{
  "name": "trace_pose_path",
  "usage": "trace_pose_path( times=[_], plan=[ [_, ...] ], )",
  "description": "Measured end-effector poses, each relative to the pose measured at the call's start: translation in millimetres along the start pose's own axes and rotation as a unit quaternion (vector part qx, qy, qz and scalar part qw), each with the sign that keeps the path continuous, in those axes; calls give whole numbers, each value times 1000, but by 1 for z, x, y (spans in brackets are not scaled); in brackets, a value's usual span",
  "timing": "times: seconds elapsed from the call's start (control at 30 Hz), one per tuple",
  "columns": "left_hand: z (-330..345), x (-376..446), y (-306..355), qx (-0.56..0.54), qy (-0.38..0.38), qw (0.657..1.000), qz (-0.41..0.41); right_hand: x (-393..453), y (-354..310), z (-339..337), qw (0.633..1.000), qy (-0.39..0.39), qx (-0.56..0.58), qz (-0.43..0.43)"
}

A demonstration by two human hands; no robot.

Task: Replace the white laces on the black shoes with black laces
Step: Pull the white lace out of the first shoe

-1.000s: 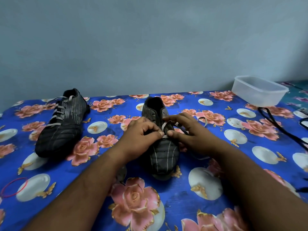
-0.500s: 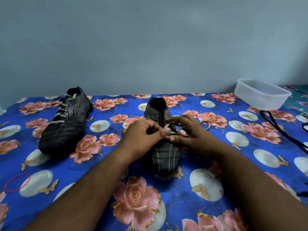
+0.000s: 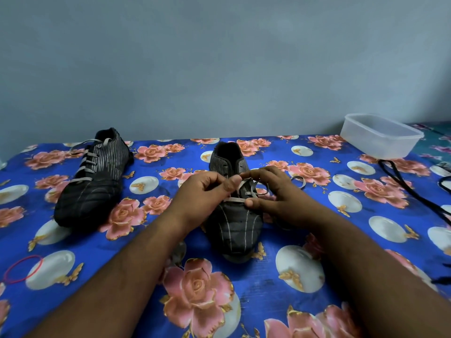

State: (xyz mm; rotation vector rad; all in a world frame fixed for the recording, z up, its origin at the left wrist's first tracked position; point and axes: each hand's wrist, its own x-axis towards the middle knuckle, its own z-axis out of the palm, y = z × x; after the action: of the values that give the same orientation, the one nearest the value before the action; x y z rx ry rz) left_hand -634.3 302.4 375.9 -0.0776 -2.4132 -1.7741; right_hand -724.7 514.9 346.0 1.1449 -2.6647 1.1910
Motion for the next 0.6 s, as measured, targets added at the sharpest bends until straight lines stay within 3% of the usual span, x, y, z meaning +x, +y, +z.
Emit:
trace_pose_path(
  times=[0.17, 0.33, 0.47, 0.53, 0.6],
  plan=[
    [3, 1, -6, 30, 45, 998, 31, 0, 0, 0, 1000, 3, 4, 0],
    [-2, 4, 4, -108, 113, 987, -40, -1, 0, -1, 1000, -3, 12, 3],
    [-4, 5, 0, -46, 133, 990, -22, -1, 0, -1, 1000, -6, 20, 5],
    [-4, 4, -1, -35, 124, 992, 18, -1, 0, 0, 1000, -2, 14, 3],
    [-5, 5, -5, 43, 110, 991, 64, 0, 0, 0, 1000, 1, 7, 1]
  ],
)
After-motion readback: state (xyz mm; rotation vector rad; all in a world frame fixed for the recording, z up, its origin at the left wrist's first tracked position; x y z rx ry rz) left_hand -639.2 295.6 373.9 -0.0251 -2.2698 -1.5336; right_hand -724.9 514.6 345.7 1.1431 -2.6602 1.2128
